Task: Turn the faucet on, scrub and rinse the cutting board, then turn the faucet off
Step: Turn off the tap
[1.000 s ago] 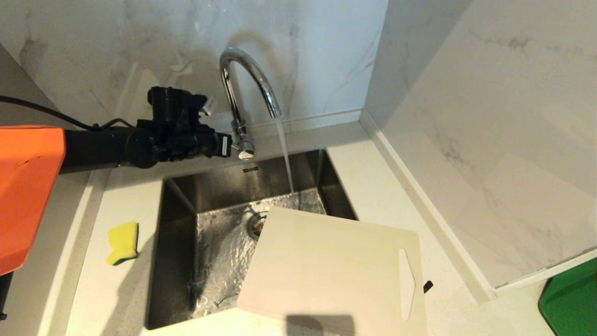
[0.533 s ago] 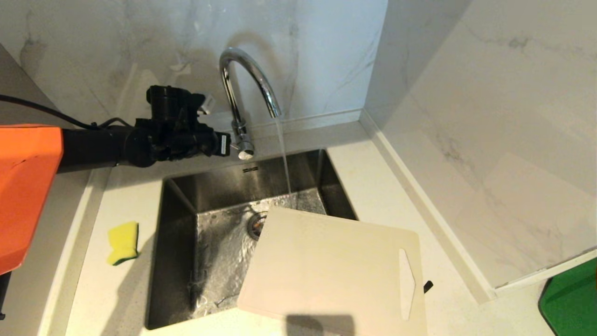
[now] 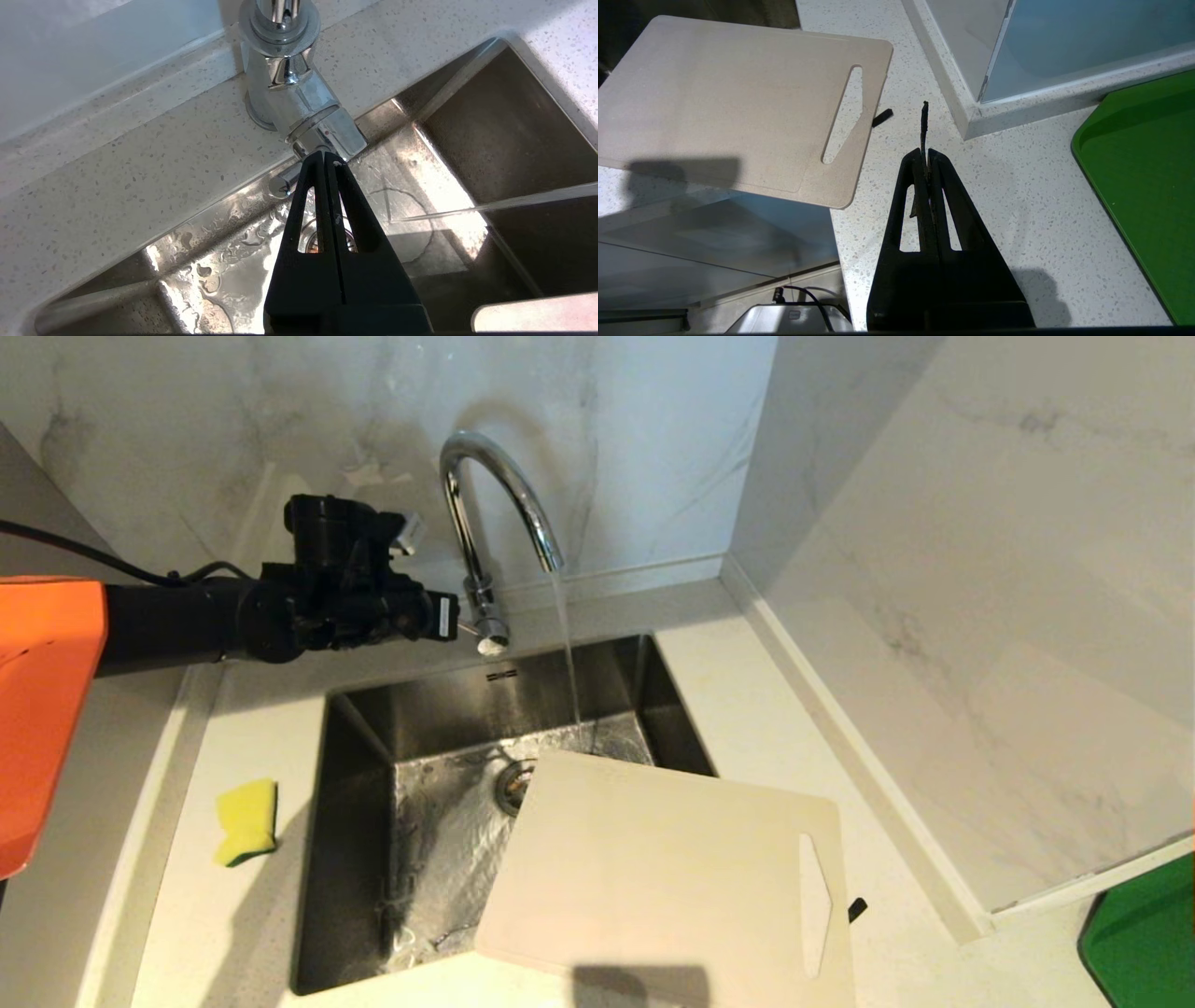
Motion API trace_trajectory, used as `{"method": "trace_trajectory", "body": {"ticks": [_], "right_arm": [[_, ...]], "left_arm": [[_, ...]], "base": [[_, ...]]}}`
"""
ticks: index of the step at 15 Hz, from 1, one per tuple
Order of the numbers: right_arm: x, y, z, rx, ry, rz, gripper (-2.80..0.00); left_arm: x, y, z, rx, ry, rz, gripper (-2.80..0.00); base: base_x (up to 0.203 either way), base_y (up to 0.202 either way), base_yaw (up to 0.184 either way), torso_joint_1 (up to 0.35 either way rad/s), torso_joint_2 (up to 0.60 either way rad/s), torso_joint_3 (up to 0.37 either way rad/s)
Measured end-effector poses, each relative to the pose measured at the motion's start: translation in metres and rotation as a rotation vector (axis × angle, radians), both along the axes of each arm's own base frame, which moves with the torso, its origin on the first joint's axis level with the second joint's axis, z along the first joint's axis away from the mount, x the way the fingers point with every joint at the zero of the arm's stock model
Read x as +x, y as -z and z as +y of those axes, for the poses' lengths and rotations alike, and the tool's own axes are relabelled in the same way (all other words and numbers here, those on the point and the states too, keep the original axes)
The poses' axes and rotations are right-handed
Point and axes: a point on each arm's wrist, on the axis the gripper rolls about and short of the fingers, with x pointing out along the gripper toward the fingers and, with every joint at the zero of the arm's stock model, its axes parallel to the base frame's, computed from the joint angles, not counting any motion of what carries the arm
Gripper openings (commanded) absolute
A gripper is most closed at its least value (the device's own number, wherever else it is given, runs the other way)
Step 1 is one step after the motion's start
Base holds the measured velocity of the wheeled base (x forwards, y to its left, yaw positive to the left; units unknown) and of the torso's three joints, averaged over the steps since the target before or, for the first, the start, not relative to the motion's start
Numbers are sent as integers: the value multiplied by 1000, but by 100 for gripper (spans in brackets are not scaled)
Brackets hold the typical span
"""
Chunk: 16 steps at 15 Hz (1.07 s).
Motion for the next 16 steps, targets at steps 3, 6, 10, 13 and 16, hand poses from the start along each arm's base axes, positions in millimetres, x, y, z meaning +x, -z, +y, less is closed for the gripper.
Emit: {"method": "trace_trajectory", "body": {"ticks": [3, 6, 10, 13, 16], "right_arm": [[0, 0, 0, 0, 0, 0, -280], [0, 0, 0, 0, 0, 0, -280], [0, 0, 0, 0, 0, 0, -280], [0, 0, 0, 0, 0, 0, -280], [0, 0, 0, 0, 0, 0, -280]], "left_arm": [[-5, 1, 2, 18, -1, 64, -280], [-9, 2, 3, 29, 0, 110, -280], [-7, 5, 2, 39, -10, 106, -280], [-3, 8, 2, 39, -15, 83, -280], [3, 9, 1, 54, -32, 27, -280]], "base": [[0, 0, 0, 0, 0, 0], [0, 0, 0, 0, 0, 0], [0, 0, 0, 0, 0, 0], [0, 0, 0, 0, 0, 0], [0, 0, 0, 0, 0, 0]]}}
